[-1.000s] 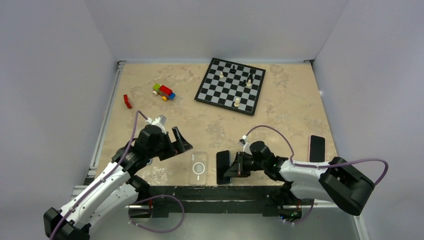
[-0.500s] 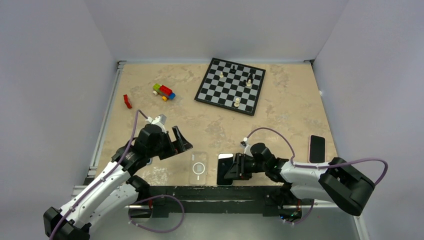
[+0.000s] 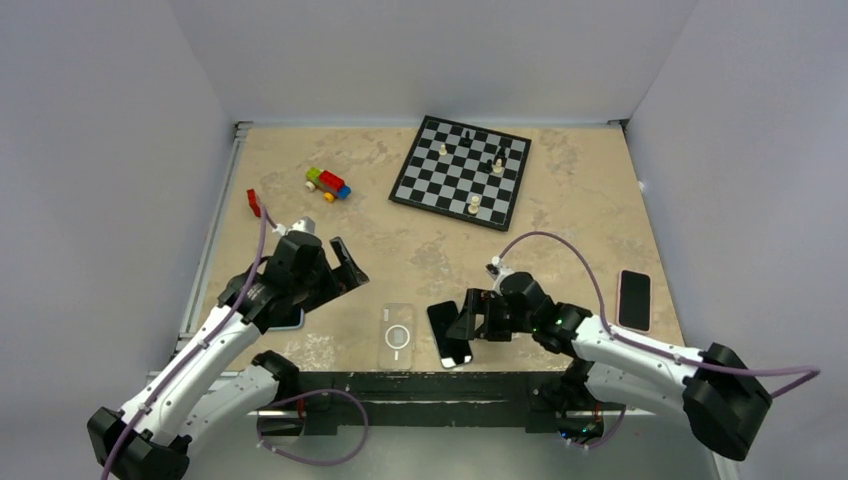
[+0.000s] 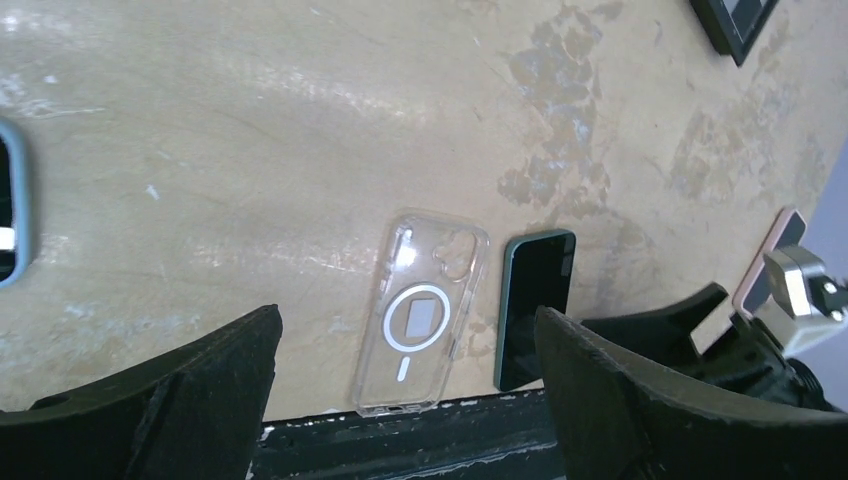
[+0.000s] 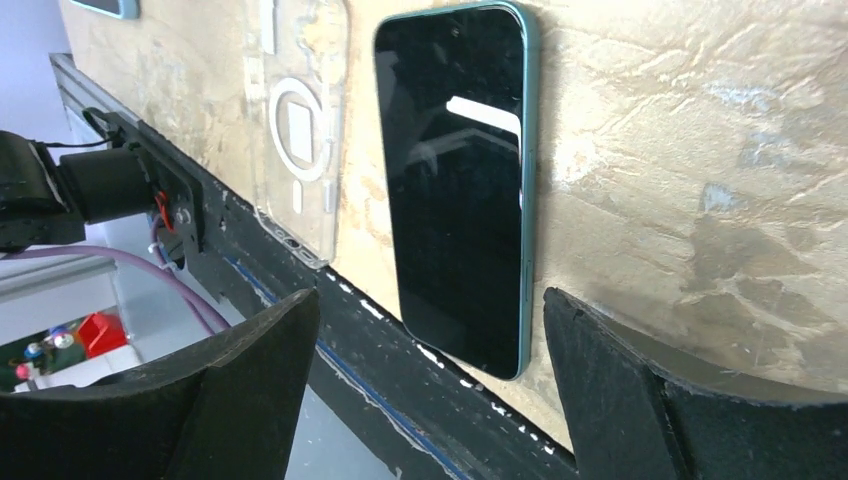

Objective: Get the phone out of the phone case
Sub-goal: Place the phone at the center of the board, then pick up the phone at the center of the board.

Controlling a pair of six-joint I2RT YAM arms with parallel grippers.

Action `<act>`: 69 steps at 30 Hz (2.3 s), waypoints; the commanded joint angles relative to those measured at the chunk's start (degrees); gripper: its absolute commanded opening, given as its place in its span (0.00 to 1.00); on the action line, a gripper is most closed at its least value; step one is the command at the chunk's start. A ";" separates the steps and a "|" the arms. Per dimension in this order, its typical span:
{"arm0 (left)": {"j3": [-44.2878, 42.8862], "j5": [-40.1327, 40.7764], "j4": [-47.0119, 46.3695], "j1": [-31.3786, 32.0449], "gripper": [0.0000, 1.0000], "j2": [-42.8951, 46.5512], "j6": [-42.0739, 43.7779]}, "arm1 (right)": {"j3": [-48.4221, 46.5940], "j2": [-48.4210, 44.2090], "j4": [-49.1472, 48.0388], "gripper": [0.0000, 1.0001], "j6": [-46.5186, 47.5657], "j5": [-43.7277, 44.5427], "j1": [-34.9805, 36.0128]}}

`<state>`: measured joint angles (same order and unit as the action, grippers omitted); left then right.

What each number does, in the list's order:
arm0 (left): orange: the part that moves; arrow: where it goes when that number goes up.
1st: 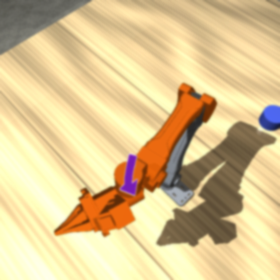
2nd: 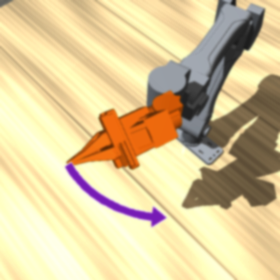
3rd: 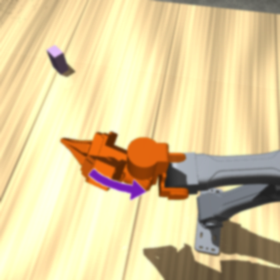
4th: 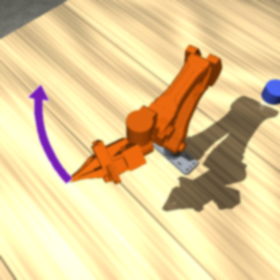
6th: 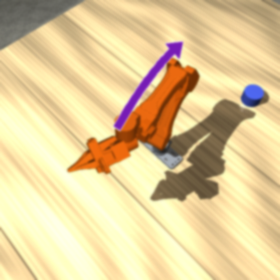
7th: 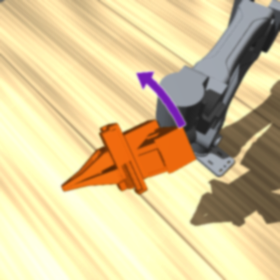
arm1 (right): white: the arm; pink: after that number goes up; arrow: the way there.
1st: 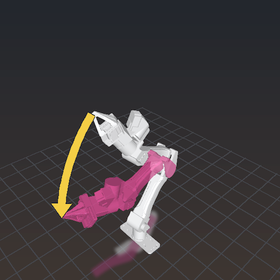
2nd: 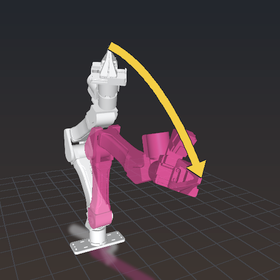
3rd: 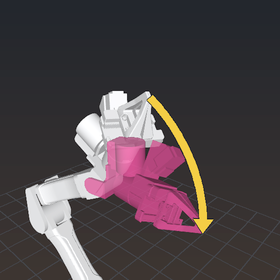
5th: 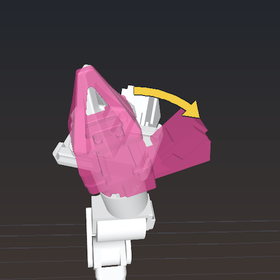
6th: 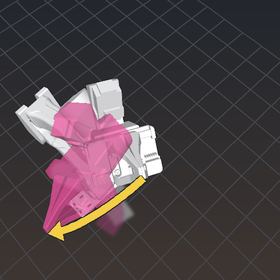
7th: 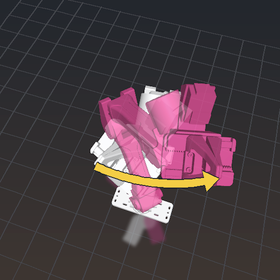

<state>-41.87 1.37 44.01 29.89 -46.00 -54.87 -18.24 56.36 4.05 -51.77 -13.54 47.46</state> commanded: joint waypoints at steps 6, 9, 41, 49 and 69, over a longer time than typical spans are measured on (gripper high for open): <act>-7.39 8.41 13.80 -2.75 1.00 0.54 -4.46 | -0.95 -3.63 3.02 0.90 5.03 3.11 0.48; -8.78 9.29 16.68 -4.31 1.00 -0.32 -4.88 | -0.03 -0.38 -1.05 0.92 4.71 1.76 0.50; -4.13 4.39 22.37 -35.52 1.00 -15.53 -26.87 | -8.37 -15.27 7.25 0.93 7.75 7.71 6.77; 9.31 1.75 4.13 -39.70 1.00 -14.63 -38.66 | -5.24 -24.28 7.88 0.93 5.39 8.08 6.77; 4.08 11.87 6.18 -42.61 1.00 -24.57 -33.66 | -5.42 -28.72 11.21 0.94 4.31 9.67 6.77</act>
<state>-33.82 10.85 48.97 -11.31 -66.72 -90.50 -22.35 28.10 15.73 -47.09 -5.43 54.02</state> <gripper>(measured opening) 0.997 0.939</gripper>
